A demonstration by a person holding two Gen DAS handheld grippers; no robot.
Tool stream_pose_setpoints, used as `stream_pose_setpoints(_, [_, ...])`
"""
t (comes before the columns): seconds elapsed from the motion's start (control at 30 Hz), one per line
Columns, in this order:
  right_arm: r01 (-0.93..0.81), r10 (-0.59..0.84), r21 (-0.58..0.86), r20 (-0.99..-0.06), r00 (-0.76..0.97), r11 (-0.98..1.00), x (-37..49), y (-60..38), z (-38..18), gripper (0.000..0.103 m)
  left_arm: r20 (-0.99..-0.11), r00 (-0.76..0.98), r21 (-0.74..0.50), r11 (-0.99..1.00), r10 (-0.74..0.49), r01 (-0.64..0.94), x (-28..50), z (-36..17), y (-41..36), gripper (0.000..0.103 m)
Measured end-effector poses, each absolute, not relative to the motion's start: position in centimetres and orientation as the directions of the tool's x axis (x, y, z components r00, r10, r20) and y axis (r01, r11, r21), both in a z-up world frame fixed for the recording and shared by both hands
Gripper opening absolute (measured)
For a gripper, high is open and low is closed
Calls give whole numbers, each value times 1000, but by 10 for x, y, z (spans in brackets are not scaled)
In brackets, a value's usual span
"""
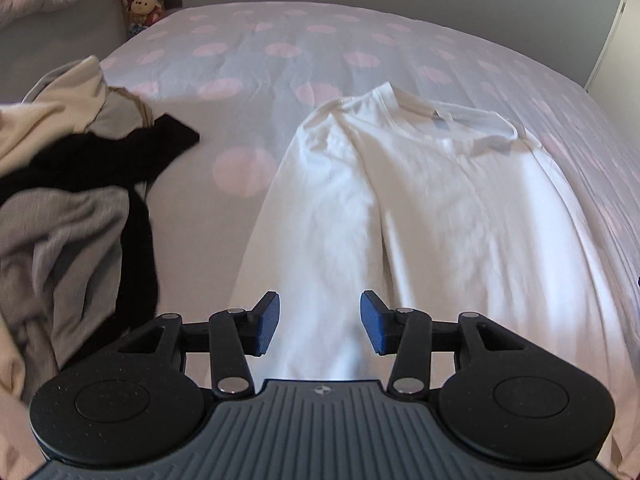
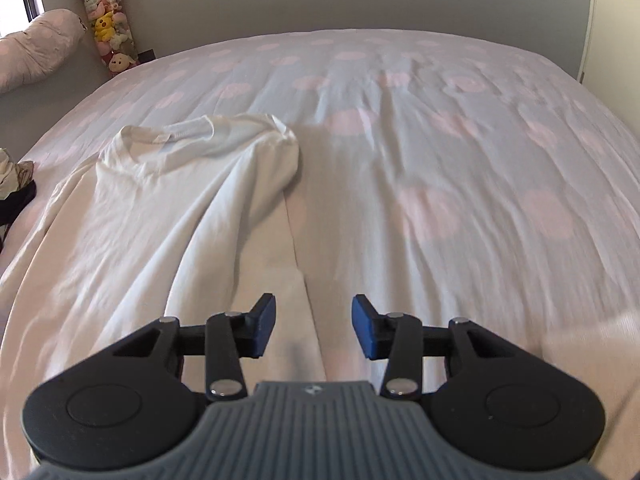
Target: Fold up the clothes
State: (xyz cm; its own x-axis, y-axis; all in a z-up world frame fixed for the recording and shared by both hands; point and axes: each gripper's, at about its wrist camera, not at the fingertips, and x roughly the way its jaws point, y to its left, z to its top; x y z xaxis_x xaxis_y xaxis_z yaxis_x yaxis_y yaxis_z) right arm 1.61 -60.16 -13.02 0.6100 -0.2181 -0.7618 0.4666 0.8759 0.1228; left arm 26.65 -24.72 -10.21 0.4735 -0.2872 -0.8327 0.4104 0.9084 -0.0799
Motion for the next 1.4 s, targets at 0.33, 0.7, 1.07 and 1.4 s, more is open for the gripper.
stream_pose_setpoints(0.33, [559,-145,115,-905,400,821,-95,-576,-144,48,-783,519,-145,912,-343,383,179,-110,-212,43])
stream_pose_setpoints(0.7, [578,-61,73,-976,210,813,-99,-582,-171,44,-776,511,-196,911,-370,362,175,-125,-202,43])
stream_pose_setpoints(1.07, [590,-160,87,-922,353,803,-113,-572,-120,4,-775,495,-280,916,-393,288,184,-131,-185,43])
stream_pose_setpoints(1.4, [614,-404,-85,-821,404,785,-100,-634,17,4,-767,487,-318,906,-418,278,187,-133,-182,43])
